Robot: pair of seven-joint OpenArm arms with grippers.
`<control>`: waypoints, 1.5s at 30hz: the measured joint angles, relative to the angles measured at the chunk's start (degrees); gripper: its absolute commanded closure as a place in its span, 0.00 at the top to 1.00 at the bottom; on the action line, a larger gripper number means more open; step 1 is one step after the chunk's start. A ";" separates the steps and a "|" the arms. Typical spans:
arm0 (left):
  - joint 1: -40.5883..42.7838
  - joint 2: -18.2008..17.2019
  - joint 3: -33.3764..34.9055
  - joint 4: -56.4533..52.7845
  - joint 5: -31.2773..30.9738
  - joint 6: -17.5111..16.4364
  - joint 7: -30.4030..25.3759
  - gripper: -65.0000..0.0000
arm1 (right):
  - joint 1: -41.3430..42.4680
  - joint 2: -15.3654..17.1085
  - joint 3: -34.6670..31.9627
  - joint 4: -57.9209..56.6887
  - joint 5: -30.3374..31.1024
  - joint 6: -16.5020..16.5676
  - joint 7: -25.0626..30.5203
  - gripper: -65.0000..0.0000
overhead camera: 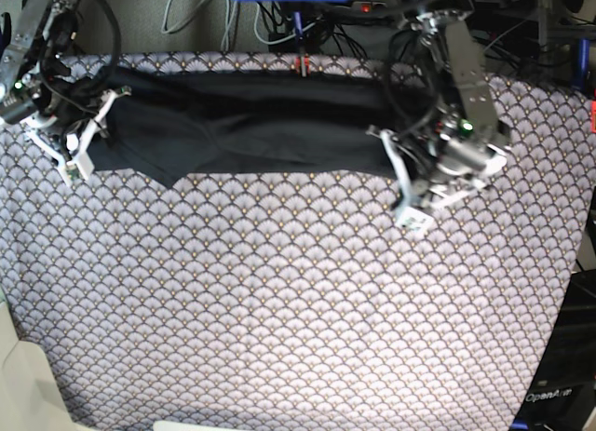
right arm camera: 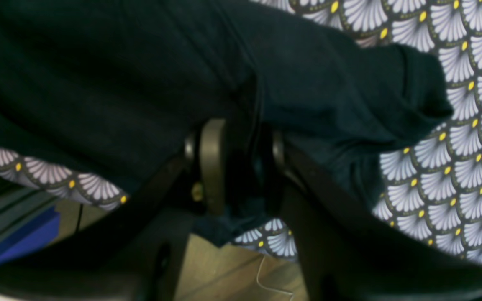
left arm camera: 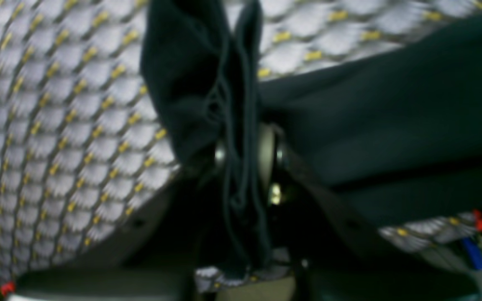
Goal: Fold the T-shirt properly
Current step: 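Carry the strip end with the left gripper toward the right gripper, folding it over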
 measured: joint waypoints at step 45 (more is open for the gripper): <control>6.16 -4.15 36.00 2.05 -12.63 31.76 -8.72 0.00 | 0.00 0.17 0.00 -0.02 0.00 0.00 0.02 0.25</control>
